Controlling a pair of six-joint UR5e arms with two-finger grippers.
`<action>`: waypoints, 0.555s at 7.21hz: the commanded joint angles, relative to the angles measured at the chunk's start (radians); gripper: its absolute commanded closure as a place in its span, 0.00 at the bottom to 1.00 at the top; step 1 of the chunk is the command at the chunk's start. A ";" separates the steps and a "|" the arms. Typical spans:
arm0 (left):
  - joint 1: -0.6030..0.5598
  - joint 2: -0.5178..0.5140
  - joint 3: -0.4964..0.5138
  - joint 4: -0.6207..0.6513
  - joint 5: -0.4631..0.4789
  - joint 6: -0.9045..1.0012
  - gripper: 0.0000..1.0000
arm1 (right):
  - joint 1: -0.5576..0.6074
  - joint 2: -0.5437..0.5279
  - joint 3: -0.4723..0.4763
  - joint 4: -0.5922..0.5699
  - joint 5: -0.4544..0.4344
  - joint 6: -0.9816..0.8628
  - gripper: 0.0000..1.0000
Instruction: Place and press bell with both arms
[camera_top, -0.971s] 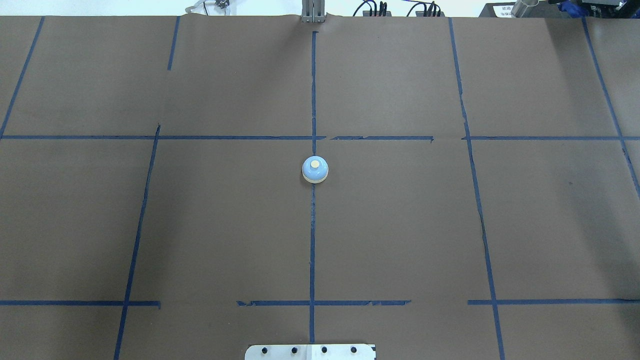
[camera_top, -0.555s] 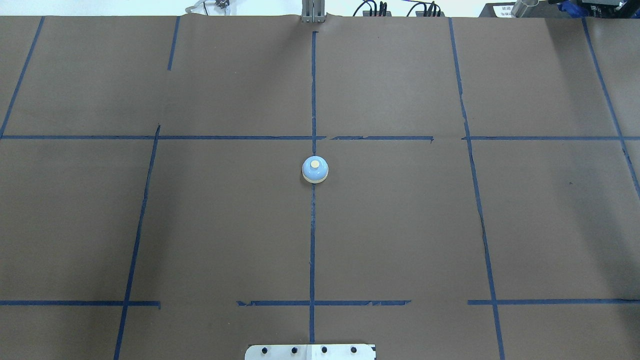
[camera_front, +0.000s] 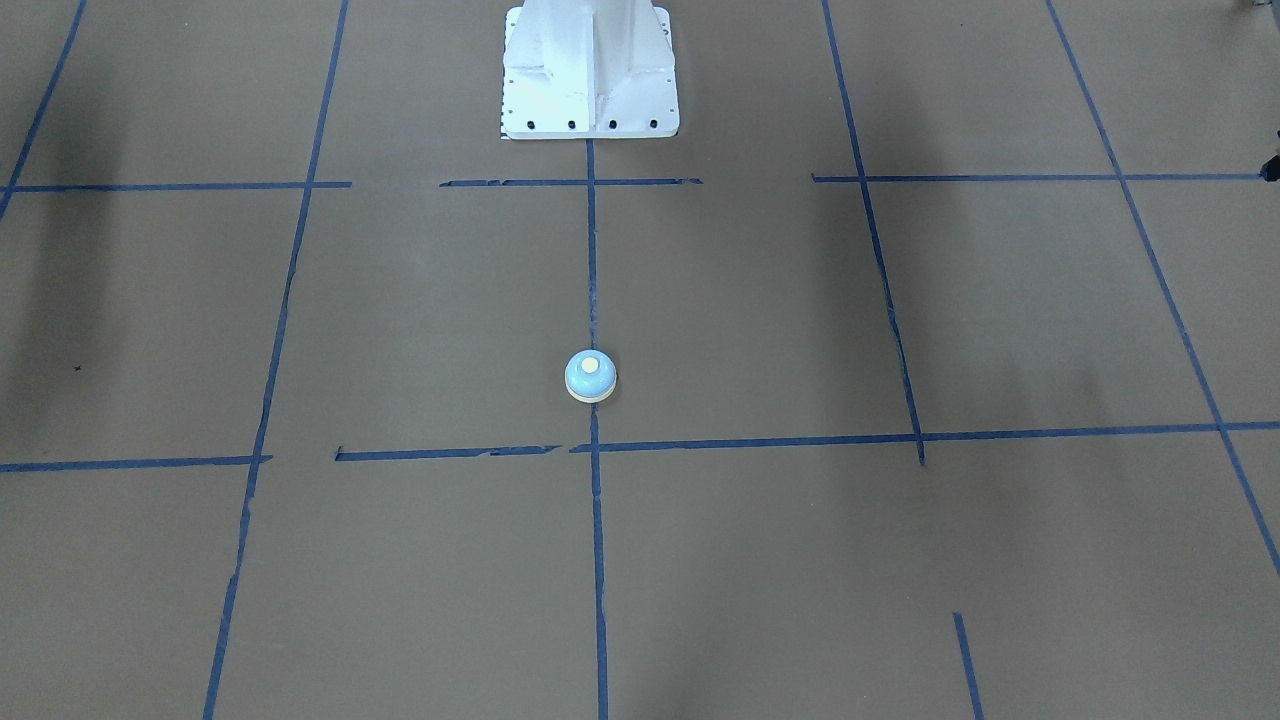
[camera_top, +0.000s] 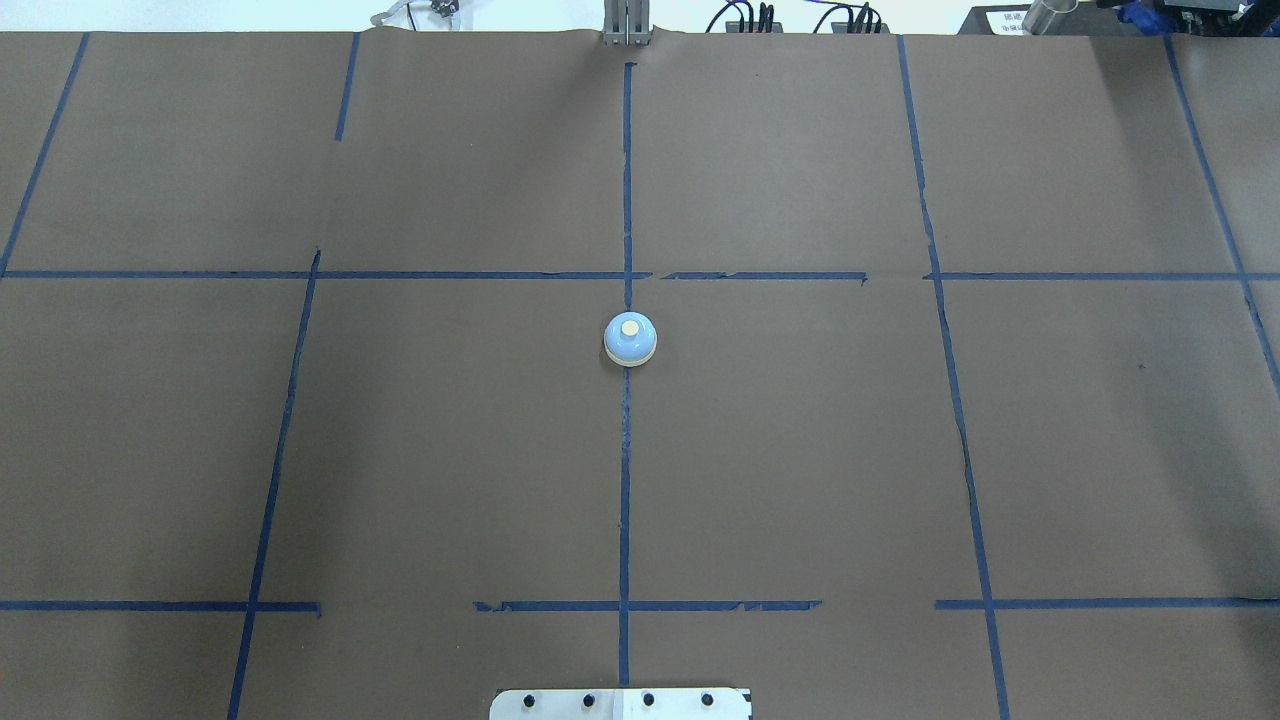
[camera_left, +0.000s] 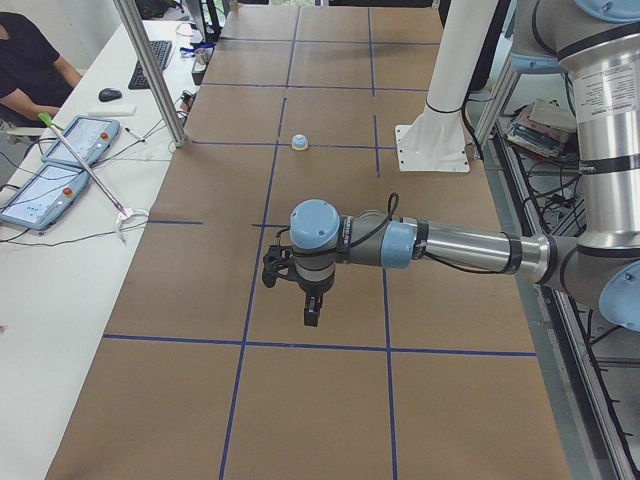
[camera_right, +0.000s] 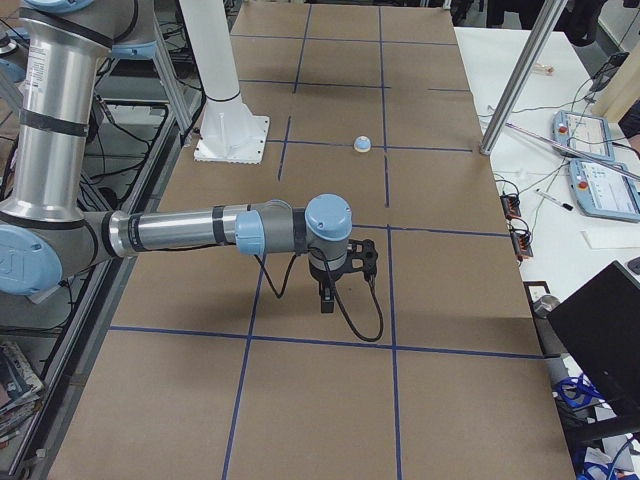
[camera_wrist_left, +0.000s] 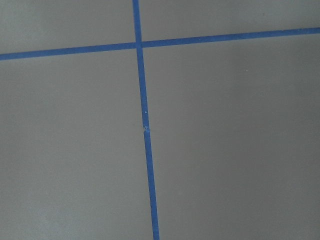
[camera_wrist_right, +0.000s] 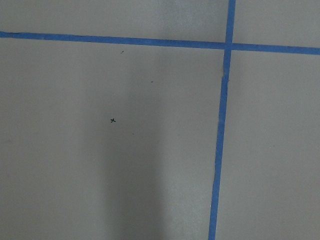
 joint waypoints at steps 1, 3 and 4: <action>-0.004 0.043 -0.021 -0.002 0.026 0.003 0.00 | 0.000 -0.001 0.000 -0.001 0.003 0.000 0.00; -0.002 -0.011 0.011 0.022 0.048 0.000 0.00 | 0.000 -0.001 0.001 -0.001 0.009 0.001 0.00; -0.003 -0.011 0.009 0.026 0.039 -0.002 0.00 | 0.000 -0.001 0.000 0.001 0.009 0.001 0.00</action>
